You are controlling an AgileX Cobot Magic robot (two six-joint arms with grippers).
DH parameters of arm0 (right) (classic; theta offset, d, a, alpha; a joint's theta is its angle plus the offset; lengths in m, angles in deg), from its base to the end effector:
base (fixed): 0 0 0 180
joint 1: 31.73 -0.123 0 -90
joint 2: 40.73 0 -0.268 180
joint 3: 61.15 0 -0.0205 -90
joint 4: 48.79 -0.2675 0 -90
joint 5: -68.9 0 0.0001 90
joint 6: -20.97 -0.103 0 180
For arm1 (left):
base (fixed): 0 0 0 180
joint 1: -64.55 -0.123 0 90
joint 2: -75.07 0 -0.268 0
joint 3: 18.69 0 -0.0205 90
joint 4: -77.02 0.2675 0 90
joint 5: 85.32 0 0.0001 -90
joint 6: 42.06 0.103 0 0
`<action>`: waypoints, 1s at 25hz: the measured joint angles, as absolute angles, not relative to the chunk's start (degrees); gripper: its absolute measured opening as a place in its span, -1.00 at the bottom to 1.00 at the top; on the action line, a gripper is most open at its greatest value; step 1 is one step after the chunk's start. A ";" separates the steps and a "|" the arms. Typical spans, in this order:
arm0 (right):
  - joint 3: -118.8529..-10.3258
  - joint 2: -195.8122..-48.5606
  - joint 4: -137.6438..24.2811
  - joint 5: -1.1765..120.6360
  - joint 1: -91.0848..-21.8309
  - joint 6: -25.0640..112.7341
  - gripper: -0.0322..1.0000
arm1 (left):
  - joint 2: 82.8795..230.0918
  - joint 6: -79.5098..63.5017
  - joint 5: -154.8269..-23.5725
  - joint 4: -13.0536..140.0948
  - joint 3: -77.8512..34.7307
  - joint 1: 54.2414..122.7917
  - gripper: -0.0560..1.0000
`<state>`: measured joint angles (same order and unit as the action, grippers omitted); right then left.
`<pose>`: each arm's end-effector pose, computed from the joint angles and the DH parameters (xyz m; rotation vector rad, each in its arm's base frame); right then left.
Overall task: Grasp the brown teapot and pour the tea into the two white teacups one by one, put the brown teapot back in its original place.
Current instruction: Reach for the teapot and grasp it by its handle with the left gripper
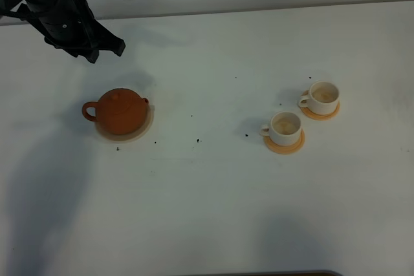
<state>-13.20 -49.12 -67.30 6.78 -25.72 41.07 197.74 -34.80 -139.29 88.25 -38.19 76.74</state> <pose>0.0369 0.0252 0.2822 -0.2677 2.0084 0.1013 0.4434 -0.0792 0.2142 0.5726 2.6671 0.2246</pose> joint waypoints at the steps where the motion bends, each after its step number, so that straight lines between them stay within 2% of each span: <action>1: -13.20 -49.12 -67.30 6.78 -25.72 41.07 -0.47 | 197.82 -34.80 -138.82 88.25 -38.19 76.35 -0.33; 12: -13.20 -49.12 -67.30 6.78 -25.72 41.07 -0.47 | 207.05 -30.89 -138.11 85.36 -38.23 75.09 -0.33; 25: -13.20 -49.12 -67.34 6.78 -25.72 41.07 -0.47 | 207.69 -32.12 -140.81 86.30 -37.22 72.70 -0.33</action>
<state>-13.20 -49.12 -67.34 6.78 -25.72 41.07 207.69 -32.12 -140.81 86.30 -37.22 72.70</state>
